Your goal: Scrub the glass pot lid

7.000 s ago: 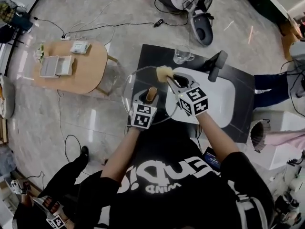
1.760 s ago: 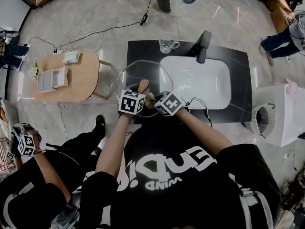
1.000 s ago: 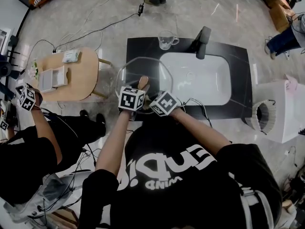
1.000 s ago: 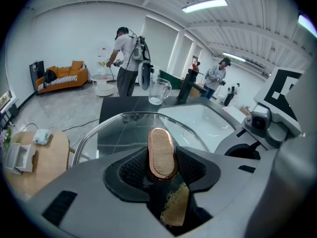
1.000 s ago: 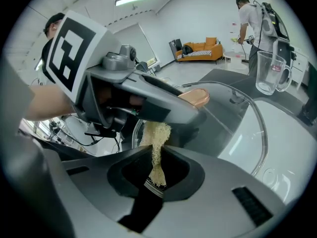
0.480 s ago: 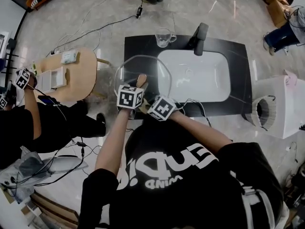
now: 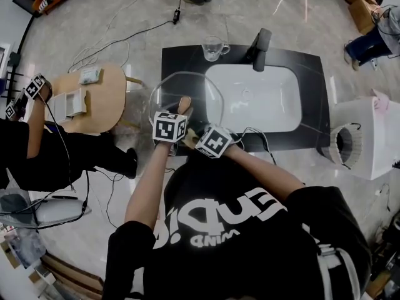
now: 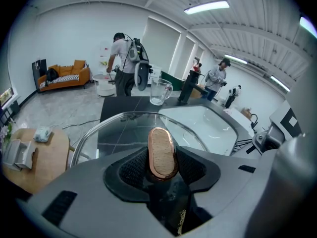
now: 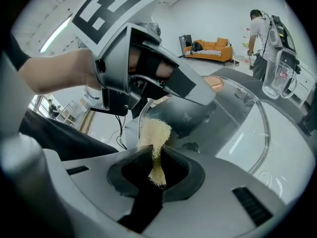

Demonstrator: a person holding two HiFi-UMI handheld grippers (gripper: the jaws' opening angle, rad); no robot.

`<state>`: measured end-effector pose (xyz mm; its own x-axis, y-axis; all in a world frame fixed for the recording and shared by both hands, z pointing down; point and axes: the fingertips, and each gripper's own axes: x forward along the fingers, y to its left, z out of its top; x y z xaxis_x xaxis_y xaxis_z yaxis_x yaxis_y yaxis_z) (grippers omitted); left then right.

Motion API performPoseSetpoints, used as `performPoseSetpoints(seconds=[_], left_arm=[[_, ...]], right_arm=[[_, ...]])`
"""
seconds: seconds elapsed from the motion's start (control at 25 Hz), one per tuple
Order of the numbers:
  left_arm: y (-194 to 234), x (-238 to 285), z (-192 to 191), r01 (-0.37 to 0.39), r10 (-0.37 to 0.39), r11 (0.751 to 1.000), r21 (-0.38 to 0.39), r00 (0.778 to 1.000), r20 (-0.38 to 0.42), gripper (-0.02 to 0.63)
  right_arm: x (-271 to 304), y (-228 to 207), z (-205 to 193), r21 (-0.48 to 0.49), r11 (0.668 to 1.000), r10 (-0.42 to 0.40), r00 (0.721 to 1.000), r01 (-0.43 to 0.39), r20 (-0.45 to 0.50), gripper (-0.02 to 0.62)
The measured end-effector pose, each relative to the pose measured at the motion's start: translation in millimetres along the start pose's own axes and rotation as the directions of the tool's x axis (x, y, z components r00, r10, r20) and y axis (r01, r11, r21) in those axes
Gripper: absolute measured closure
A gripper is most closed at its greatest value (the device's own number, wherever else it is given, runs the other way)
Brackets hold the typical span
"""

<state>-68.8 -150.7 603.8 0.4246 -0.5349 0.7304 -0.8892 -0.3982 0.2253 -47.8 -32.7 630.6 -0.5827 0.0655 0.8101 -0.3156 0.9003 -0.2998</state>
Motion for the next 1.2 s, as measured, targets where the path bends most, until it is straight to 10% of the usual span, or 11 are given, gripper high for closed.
performPoseSetpoints(seconds=[1.2], left_arm=[[-0.2,0.4,-1.7,0.004,-0.004,1.000,-0.030,1.000,0.008,0.420]], right_arm=[[-53.0,-86.7,-48.1,0.027,0.996,-0.082,0.993,0.084,-0.084,0.549]])
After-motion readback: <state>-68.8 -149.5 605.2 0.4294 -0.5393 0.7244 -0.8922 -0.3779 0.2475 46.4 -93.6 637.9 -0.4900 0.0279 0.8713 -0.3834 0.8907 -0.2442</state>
